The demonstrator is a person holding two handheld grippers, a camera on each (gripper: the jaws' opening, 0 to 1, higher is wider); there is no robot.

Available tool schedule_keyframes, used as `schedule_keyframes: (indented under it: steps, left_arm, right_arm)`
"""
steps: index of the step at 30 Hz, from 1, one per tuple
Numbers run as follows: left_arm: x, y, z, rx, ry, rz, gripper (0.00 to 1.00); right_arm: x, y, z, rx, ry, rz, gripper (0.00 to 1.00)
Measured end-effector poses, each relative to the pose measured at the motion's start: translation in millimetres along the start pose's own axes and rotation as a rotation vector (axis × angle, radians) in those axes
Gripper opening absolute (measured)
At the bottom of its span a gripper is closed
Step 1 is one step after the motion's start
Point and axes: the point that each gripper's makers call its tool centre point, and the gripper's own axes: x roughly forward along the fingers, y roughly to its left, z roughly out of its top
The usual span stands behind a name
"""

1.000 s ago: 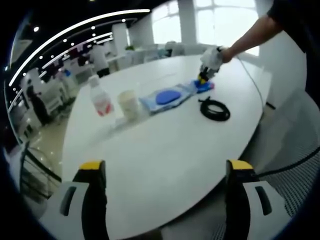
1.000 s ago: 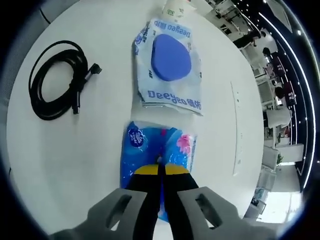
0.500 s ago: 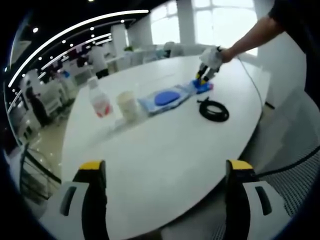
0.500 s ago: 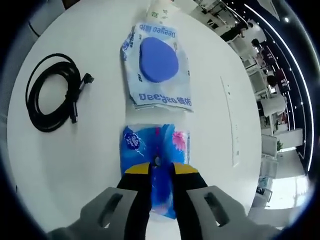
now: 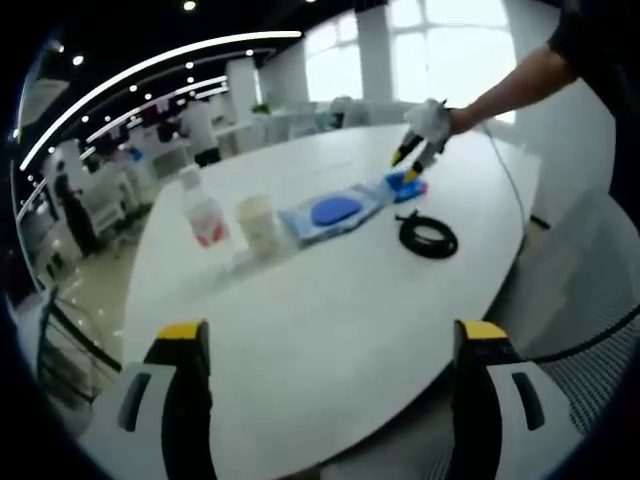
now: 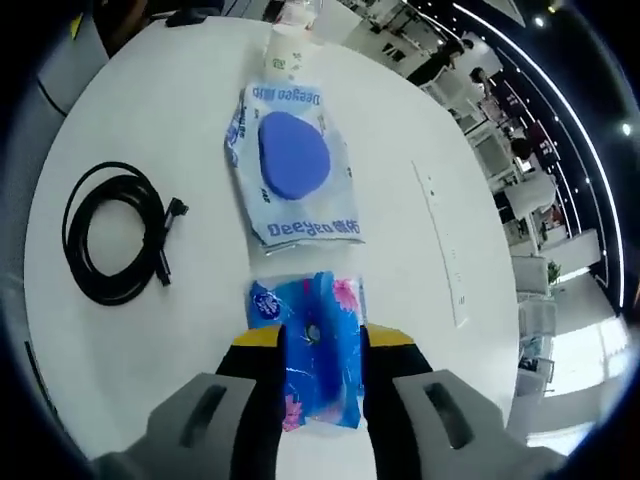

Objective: Arrange the tabletop items into an orderly group along one side of the table until the central work area is clear of visible clutter.

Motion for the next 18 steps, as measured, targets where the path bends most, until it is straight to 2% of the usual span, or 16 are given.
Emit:
schedule_keyframes:
  steps: [10, 13, 18]
  left_arm:
    - [-1.4, -1.2, 5.2, -0.007, -0.030, -0.002, 1.00]
    - [-1.7, -1.5, 6.4, -0.005, -0.037, -0.002, 1.00]
    - [-2.0, -1.0, 8.3, -0.009, -0.047, 0.002, 1.00]
  right_arm:
    - [-17.5, 7.3, 17.4, 0.049, -0.049, -0.004, 0.33]
    - [-20.7, 15.9, 24.0, 0.087, -0.070, 0.020, 0.36]
    - [-22.4, 32.3, 29.8, 0.088, -0.085, 0.056, 0.40]
